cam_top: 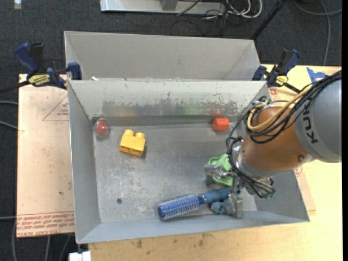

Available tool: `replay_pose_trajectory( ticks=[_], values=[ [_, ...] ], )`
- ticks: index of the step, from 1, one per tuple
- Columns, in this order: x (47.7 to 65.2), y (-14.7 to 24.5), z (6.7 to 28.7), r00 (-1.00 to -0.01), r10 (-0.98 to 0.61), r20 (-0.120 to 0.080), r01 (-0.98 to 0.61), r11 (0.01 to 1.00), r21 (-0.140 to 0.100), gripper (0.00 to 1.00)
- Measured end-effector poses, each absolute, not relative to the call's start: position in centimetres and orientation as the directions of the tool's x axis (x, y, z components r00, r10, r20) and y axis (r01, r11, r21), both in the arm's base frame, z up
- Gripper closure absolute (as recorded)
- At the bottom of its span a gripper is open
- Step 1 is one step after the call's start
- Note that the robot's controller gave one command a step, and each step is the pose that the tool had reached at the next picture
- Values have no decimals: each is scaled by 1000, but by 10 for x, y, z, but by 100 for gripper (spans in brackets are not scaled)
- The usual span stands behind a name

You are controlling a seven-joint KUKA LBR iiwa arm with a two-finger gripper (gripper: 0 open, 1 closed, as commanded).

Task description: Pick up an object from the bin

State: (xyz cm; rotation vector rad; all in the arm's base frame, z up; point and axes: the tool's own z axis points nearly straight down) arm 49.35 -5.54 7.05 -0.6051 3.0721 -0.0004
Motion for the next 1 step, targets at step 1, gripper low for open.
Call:
replay_pose_trajectory(
  ticks=[1],
  values=[
    [491,-55,72,-925,-380,0,-380,925,1,100]
  ],
)
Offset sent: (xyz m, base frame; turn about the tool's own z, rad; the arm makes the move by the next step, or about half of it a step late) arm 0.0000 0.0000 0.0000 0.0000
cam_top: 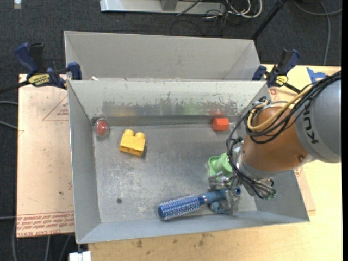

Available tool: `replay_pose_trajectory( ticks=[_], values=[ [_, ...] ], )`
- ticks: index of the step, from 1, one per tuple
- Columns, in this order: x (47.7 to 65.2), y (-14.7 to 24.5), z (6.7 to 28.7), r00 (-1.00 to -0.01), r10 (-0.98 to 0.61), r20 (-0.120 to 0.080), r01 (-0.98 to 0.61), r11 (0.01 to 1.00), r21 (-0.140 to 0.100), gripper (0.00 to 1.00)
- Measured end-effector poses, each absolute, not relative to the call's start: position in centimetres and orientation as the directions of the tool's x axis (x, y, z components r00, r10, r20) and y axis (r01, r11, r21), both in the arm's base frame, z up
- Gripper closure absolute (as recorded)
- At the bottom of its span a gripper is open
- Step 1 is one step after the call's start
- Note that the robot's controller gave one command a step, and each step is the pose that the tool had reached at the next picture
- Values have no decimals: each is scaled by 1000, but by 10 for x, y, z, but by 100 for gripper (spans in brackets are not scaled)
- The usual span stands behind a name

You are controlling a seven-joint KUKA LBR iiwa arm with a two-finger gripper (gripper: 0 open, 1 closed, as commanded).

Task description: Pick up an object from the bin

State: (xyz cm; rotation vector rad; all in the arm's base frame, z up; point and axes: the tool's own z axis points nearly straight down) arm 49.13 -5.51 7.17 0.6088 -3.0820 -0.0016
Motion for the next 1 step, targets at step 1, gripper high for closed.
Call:
replay_pose_trajectory(
  ticks=[1],
  values=[
    [516,-50,238,-935,-356,-10,-356,935,-4,100]
  ],
)
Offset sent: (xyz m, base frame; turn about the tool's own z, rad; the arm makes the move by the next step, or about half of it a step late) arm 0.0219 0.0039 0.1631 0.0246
